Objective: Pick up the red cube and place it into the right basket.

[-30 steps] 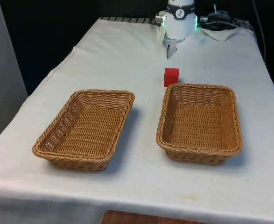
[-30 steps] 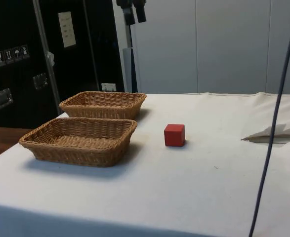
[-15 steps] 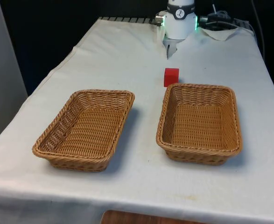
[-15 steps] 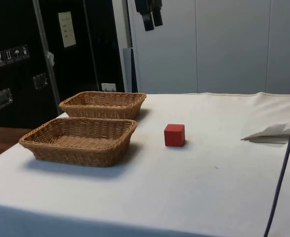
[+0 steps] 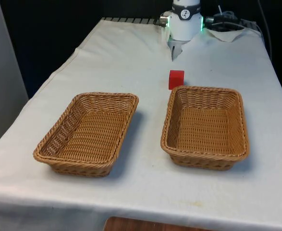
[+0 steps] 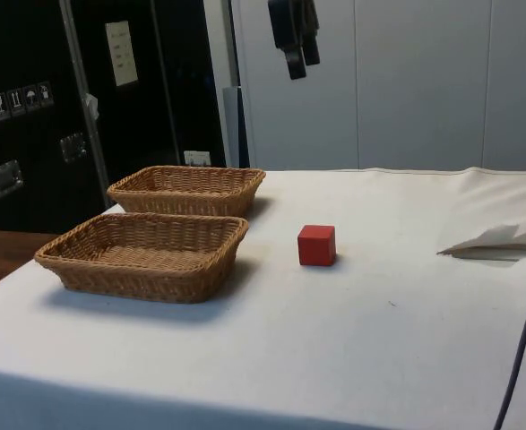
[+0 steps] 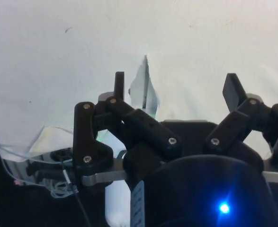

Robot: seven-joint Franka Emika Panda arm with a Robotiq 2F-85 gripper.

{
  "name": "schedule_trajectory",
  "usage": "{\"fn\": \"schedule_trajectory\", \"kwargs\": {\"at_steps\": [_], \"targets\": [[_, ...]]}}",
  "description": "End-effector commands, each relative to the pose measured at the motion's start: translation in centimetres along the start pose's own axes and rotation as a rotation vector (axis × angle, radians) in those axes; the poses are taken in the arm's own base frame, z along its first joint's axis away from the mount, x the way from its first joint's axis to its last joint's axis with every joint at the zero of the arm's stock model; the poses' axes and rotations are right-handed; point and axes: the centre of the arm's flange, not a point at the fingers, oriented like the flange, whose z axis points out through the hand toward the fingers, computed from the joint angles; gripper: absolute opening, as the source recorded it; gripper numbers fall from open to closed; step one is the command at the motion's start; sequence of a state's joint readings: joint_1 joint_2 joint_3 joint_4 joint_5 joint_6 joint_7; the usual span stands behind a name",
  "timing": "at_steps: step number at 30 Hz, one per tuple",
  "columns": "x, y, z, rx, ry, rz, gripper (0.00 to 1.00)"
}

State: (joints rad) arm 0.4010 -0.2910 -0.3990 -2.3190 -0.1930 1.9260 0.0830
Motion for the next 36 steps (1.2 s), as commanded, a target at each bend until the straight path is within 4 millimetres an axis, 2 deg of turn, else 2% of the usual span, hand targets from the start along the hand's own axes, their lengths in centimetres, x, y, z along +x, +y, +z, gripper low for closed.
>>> {"fn": "schedule_trajectory", "kwargs": {"at_steps": [1, 6, 7, 15, 16, 21, 26, 36], "targets": [[-0.2, 0.0, 0.3, -0.011, 0.013, 0.009, 1.00], [-0.8, -0.1, 2.2, -0.008, 0.018, 0.029, 1.00], [-0.6, -0.2, 1.9, -0.002, 0.006, 0.020, 1.00], [-1.6, -1.1, 5.6, 0.004, 0.012, 0.069, 1.00], [-1.6, -1.0, 5.4, 0.005, 0.004, 0.059, 1.00], [-1.8, -2.0, 7.3, 0.013, 0.019, 0.093, 1.00], [-1.8, -2.0, 7.4, 0.010, 0.018, 0.090, 1.00], [-1.3, -2.8, 9.1, 0.005, 0.049, 0.059, 1.00]]}}
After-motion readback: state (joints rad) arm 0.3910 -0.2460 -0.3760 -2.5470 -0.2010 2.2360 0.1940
